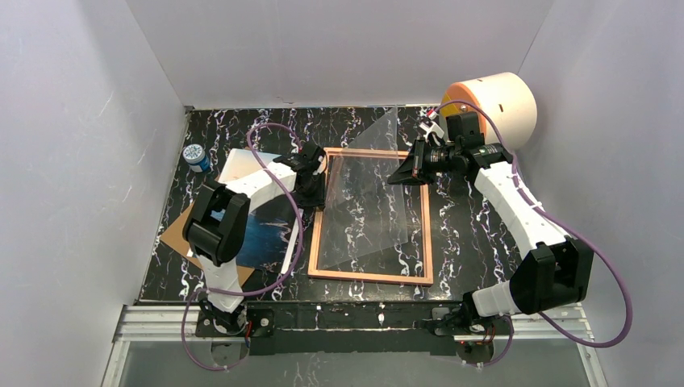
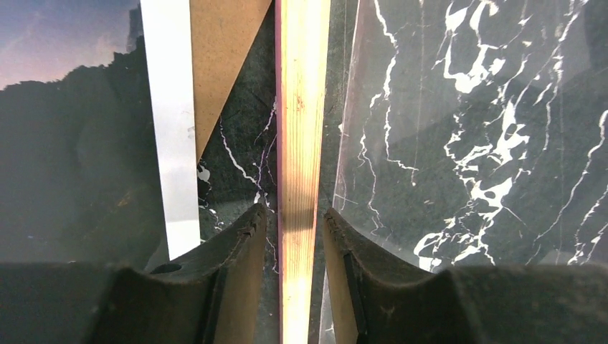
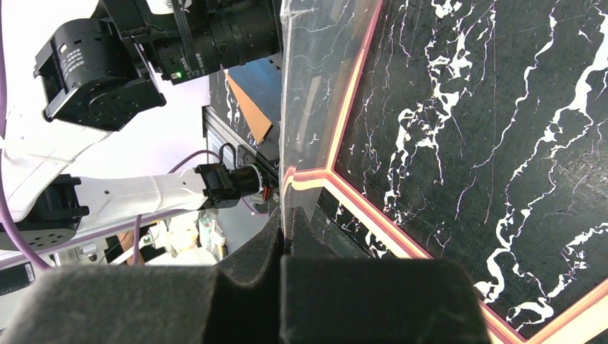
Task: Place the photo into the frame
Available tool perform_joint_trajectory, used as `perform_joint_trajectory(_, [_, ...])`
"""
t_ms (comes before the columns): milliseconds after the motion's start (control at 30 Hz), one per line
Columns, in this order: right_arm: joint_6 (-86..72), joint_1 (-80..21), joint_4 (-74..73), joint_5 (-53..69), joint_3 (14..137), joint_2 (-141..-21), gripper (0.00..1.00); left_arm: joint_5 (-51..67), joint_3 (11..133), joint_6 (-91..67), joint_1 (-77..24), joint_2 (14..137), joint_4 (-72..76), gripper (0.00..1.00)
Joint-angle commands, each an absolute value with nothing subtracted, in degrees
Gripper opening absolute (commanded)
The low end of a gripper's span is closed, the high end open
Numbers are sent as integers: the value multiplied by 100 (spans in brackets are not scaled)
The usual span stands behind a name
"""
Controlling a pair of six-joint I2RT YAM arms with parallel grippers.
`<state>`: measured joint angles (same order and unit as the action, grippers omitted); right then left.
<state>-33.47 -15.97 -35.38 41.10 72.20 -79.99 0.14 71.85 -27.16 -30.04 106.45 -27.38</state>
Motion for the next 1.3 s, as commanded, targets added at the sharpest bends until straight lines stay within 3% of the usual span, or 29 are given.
perform_joint_trajectory(0, [-3291,-1589,-3251,4282,7225,-7936,1,-165,7395,-2729,-2962,10184,-2960,34])
perform_joint_trajectory(533, [-3244,-1591,-3047,4351,7081,-8111,1,-388,7290,-2663,-2953,10610,-2996,24])
perform_joint_trajectory(1267, [-3863,-1584,-2791,4499,6831,-7990,1,-362,7218,-2716,-2953,10769,-2951,22])
